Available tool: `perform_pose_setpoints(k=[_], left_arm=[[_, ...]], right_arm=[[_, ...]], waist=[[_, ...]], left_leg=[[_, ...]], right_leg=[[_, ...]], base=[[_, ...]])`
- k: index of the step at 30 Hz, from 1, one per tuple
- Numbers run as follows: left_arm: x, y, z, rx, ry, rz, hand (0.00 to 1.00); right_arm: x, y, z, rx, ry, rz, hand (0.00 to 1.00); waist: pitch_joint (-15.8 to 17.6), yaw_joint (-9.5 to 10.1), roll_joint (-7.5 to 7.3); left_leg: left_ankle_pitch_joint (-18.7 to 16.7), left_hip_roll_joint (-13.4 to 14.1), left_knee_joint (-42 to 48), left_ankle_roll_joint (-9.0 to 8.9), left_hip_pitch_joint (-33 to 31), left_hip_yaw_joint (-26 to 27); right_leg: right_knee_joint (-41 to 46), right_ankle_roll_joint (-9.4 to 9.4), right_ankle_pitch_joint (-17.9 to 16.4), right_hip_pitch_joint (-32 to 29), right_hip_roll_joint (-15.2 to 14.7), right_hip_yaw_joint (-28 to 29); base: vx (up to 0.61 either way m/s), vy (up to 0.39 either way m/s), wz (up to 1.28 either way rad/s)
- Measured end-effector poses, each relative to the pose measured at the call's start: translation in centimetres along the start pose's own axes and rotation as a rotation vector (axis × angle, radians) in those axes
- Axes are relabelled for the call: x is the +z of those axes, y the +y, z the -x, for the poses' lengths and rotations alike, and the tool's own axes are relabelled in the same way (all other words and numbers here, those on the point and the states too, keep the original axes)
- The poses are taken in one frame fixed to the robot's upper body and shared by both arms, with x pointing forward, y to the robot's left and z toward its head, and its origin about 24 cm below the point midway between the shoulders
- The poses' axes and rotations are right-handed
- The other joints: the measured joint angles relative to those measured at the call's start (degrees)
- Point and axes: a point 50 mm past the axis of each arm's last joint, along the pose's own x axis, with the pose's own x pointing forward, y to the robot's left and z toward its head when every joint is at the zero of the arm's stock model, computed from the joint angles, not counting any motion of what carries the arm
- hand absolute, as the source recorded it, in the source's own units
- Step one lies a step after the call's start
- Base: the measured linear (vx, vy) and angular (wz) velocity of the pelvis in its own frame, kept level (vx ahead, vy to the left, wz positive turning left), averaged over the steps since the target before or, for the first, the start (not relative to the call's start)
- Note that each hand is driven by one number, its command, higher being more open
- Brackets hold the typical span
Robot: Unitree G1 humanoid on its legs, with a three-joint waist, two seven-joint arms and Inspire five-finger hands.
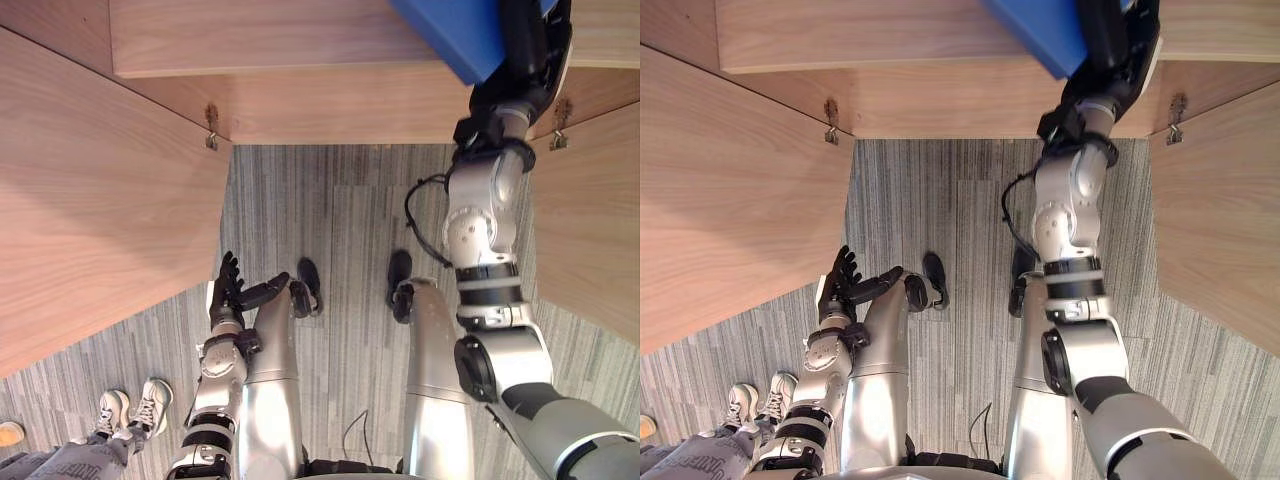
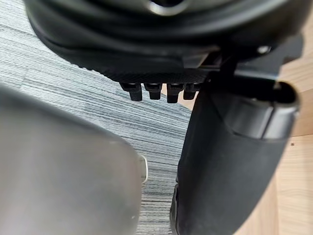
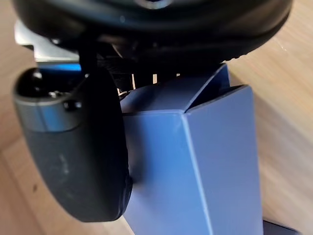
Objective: Walk over to the cabinet, pick up the folder, carry it to the office cabinet, place the folder inside the office cabinet, then close the office cabinet door
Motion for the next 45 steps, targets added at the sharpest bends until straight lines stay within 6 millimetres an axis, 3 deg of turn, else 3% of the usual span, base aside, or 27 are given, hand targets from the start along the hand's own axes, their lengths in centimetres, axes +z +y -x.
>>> perform_pose_setpoints(k=[4, 7, 21, 25, 29, 33, 34, 37, 40, 45], left_arm=[[0.2, -0.2, 0.0, 0.022, -0.005, 0.032, 1.00], [0.1, -0.1, 0.0, 0.028, -0.004, 0.033, 1.00], [-0.6, 0.7, 0.0, 0.055, 0.029, 0.028, 1.00], [-0.5, 0.8, 0.0, 0.054, 0.023, 0.023, 1.00], [-1.0, 1.1, 0.1, 0.052, 0.039, 0.012, 1.00], [-1.3, 1.2, 0.1, 0.039, 0.055, 0.003, 1.00], [-1.5, 1.2, 0.2, 0.033, 0.060, -0.005, 1.00], [-1.8, 1.1, 0.3, 0.015, 0.075, -0.023, 1.00], [-2.0, 1.2, 0.3, -0.004, 0.080, -0.043, 1.00], [-2.4, 1.5, 0.4, -0.010, 0.101, -0.055, 1.00]], right_arm=[[0.9, 0.3, -1.0, -0.114, -0.023, -0.170, 1.00], [0.8, 0.4, -1.6, -0.144, -0.011, -0.199, 1.00], [-1.6, 2.5, -2.0, -0.035, 0.131, -0.039, 1.00], [-2.0, 2.9, -2.1, 0.107, 0.164, 0.124, 1.00], [-0.9, 4.8, -2.7, 0.402, 0.107, 0.488, 1.00], [-0.7, 4.3, -2.6, 0.557, 0.070, 0.797, 1.00], [-0.7, 3.6, -2.6, 0.587, 0.069, 0.894, 0.00], [-0.9, 1.5, -2.3, 0.645, 0.092, 1.104, 0.00], [-0.3, 0.9, -2.6, 0.682, 0.056, 1.239, 0.00], [0.2, -0.6, -2.7, 0.693, 0.107, 1.285, 0.00]], waist=[[-0.06, 0.45, 0.05], [-0.12, 0.16, 0.08], [-1.45, -0.13, 0.15], [-1.46, -0.46, 0.13], [-1.50, -0.64, 0.05], [-1.58, -0.80, -0.10], [-1.58, -0.82, -0.11], [-1.62, -0.89, -0.21], [-1.82, -0.96, -0.61], [-2.32, -1.01, -1.66]], left_leg=[[0.37, -0.50, 0.18, 0.05, -0.78, -1.04], [0.66, -0.85, -0.37, -0.52, -0.88, -1.23], [4.36, 1.12, -4.08, -2.76, -0.99, -2.65], [4.73, 1.60, -4.80, -2.65, -1.04, -2.87], [5.90, 1.80, -5.89, -2.74, -0.85, -2.96], [5.94, 1.72, -6.92, -2.70, 0.09, -3.05], [5.94, 1.65, -7.33, -2.70, 0.55, -3.00], [5.91, 1.51, -8.37, -2.64, 1.85, -2.77], [5.91, 1.46, -9.13, -2.64, 2.42, -2.24], [5.90, 1.46, -10.33, -2.65, 3.86, -1.67]], right_leg=[[0.42, -0.31, -0.25, -0.06, -0.65, -1.05], [0.25, -0.16, -0.38, -0.06, -1.17, -1.45], [-2.64, -2.43, 1.51, 0.01, -2.06, -6.75], [-3.38, -2.62, 1.68, 0.06, -2.02, -7.56], [-4.40, -2.91, 2.18, 0.65, -2.04, -8.52], [-5.55, -3.89, 2.77, 1.77, -2.05, -8.86], [-5.97, -3.89, 2.77, 2.32, -2.08, -8.86], [-7.24, -3.82, 2.81, 3.69, -2.08, -8.92], [-7.82, -3.70, 2.88, 4.01, -2.11, -8.70], [-8.74, -3.69, 2.87, 5.03, -2.07, -8.56]], base=[[-0.08, -0.030, 0.11], [-0.11, -0.027, 0.08], [-0.07, -0.034, -0.02], [-0.05, 0.004, -0.03], [-0.04, 0.001, 0.03], [0.01, 0.008, 0.03], [0.00, 0.000, 0.00], [0.00, 0.011, 0.01], [0.00, 0.000, 0.00], [-0.01, 0.000, 0.00]])
